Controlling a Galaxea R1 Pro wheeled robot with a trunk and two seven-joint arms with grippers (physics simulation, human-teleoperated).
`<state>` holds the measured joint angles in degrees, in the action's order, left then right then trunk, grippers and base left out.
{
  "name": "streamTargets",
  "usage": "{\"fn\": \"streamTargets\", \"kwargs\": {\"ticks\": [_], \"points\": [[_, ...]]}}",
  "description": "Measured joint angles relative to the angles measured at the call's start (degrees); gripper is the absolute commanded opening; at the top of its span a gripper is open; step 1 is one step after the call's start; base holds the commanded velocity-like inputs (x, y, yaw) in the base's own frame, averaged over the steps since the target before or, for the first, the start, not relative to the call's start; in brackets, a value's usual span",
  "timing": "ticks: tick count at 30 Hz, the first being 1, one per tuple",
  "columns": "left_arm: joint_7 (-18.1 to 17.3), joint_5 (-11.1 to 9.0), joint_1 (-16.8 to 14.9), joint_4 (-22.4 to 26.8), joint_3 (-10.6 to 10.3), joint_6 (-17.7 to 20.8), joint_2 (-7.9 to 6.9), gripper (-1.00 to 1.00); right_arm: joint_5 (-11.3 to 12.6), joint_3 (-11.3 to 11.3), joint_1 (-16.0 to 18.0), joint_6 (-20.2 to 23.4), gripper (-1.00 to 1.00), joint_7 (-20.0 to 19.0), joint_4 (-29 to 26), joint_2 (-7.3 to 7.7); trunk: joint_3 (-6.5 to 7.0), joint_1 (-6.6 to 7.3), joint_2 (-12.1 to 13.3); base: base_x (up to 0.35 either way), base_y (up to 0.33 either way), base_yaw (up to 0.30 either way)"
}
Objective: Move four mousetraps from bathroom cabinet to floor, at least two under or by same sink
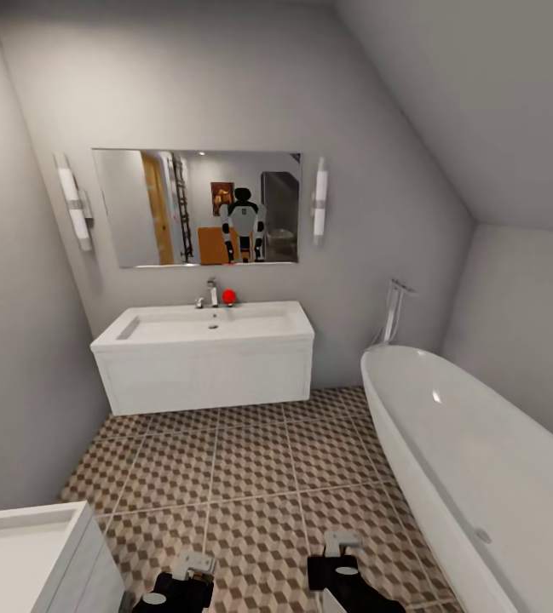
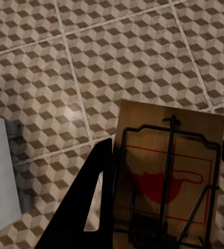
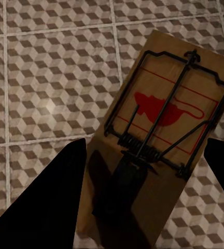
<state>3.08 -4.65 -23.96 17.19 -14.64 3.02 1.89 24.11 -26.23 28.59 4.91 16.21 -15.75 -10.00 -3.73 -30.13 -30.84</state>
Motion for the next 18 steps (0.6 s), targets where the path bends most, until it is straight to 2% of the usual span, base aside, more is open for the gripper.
{"fn": "streamTargets", "kwargs": {"ticks": [8,18], "points": [[0.00,-0.01,0.00,0.00,0.00,0.00,0.00,-1.00,0.00,0.00,-0.02,0.00,-1.00,0.00,0.00,0.00,0.00,0.00,0.00,0.208,0.000,0.033],[0.00,-0.02,0.00,0.00,0.00,0.00,0.00,-1.00,0.00,0.00,-0.06,-0.02,-1.00,0.00,0.00,0.00,0.00,-0.01,0.00,0.145,0.035,0.008]]}}
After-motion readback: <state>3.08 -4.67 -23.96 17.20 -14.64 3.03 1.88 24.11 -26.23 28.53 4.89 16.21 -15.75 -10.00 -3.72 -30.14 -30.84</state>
